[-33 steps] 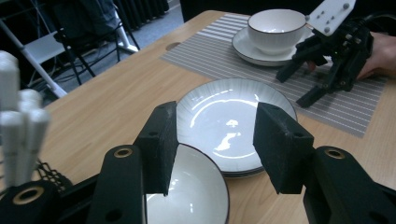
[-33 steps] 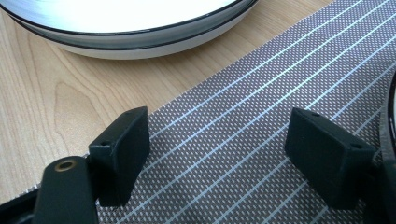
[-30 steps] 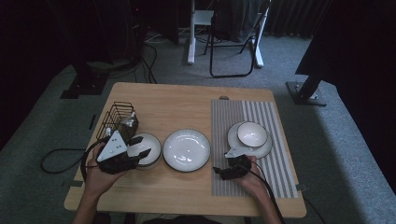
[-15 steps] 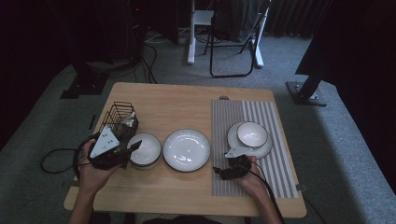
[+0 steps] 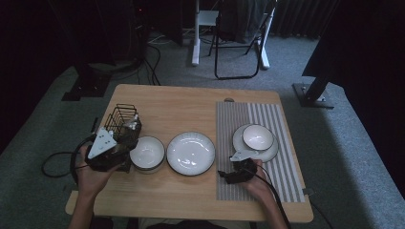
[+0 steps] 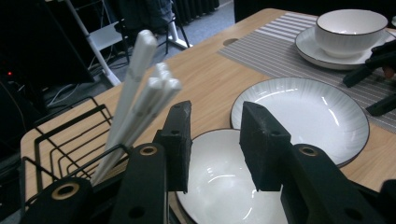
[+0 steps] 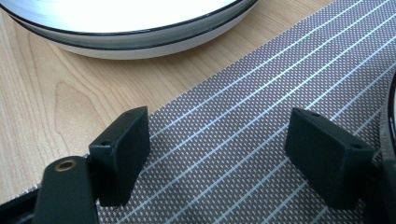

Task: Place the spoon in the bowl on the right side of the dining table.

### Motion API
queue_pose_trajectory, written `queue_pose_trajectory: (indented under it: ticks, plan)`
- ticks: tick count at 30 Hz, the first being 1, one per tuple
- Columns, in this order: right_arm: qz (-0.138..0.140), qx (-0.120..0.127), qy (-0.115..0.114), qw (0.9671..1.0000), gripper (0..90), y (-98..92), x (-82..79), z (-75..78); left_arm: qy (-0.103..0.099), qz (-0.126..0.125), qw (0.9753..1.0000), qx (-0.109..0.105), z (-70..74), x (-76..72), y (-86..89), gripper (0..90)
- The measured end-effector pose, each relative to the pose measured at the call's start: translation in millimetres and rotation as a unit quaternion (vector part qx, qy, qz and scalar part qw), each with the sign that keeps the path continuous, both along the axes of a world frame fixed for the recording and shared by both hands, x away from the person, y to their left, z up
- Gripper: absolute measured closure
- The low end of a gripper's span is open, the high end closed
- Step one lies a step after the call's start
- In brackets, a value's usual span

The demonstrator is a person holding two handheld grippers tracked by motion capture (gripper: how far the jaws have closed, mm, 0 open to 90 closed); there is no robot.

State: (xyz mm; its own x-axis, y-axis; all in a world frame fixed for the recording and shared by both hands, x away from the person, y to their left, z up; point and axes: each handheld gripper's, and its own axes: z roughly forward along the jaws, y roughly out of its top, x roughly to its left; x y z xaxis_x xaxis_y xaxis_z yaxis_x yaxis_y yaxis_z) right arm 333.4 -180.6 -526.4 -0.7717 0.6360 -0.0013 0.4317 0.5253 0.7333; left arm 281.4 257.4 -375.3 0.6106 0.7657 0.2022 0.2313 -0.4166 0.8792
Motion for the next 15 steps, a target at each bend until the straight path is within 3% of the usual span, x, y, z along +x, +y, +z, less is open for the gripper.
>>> queue_pose_trajectory:
  ticks: [15]
  plan:
    - [0.0, 0.0, 0.0, 1.0, 21.7, 0.0, 0.0, 0.0, -0.008, 0.041, 0.9989, -0.022, 4.1, -5.3, 19.2, 64.5]
